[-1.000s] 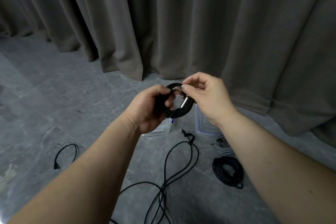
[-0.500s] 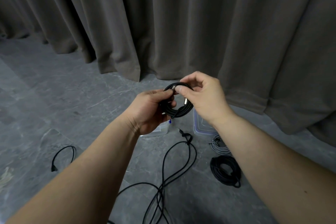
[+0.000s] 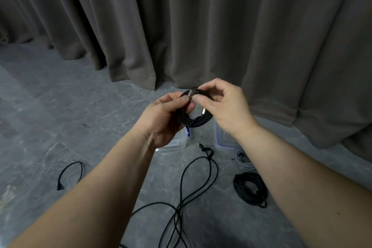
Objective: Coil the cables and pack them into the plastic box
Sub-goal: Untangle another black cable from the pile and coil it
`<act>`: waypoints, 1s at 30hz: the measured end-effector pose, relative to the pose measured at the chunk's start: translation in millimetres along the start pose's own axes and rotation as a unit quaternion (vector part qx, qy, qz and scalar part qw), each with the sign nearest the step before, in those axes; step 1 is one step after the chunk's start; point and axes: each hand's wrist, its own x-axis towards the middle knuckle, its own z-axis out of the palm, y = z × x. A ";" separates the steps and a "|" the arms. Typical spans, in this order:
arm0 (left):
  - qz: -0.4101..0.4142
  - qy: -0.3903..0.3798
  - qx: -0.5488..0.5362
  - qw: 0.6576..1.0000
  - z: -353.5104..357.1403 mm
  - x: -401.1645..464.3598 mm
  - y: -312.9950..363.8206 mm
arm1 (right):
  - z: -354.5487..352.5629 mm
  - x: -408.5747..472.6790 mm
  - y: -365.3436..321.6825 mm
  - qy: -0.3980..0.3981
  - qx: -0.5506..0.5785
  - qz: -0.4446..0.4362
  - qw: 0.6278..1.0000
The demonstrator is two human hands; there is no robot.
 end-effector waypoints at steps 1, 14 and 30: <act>0.005 -0.002 0.012 1.000 0.4 -0.4 -0.2 | 0.4 0.5 -0.2 0.005 -0.003 -0.001 1.000; 0.173 0.080 0.258 0.947 6.4 0.8 -1.5 | -1.9 3.0 1.8 0.047 -0.001 0.016 0.999; 0.271 0.131 0.454 0.838 -0.4 -2.8 -8.8 | 2.3 -7.1 6.2 0.021 -0.171 -0.077 0.982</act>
